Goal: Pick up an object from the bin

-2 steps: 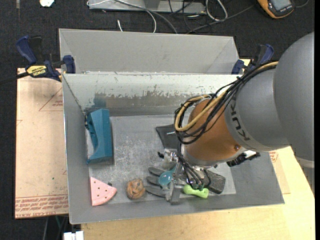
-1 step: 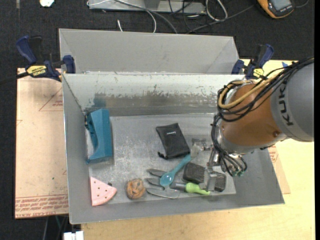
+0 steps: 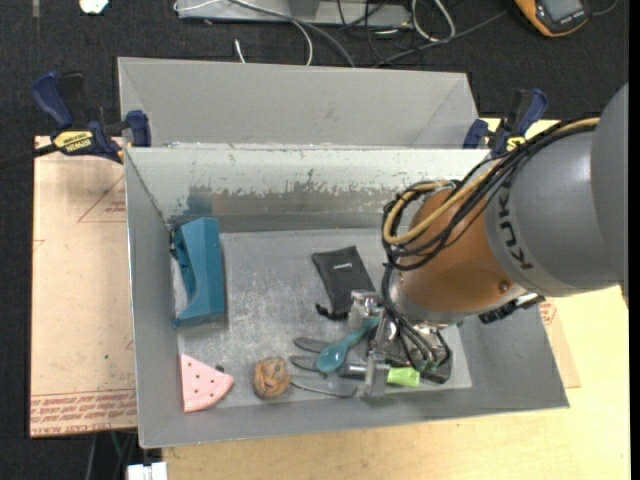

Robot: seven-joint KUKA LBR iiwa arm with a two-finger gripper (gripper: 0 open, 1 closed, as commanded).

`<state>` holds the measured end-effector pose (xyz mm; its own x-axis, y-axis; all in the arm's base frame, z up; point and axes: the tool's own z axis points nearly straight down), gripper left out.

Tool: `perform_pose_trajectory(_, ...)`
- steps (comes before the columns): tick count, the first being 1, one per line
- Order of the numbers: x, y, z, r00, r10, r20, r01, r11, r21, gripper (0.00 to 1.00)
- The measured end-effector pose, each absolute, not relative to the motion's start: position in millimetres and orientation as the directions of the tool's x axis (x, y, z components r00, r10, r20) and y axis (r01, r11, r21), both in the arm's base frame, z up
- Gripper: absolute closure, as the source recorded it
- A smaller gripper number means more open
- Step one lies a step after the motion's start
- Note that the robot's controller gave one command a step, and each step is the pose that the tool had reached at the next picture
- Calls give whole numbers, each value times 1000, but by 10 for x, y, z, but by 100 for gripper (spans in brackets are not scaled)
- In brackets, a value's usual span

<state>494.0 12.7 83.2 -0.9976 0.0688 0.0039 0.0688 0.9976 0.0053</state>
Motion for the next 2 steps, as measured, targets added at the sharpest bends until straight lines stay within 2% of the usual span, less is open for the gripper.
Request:
perform_pose_trajectory(1, 4899, -113, 750, -992, 127, -7, 127, 992, 4, 0)
perform_pose_trajectory(2, 6326, -99, 713, -991, 132, -4, 132, 991, 9, 100)
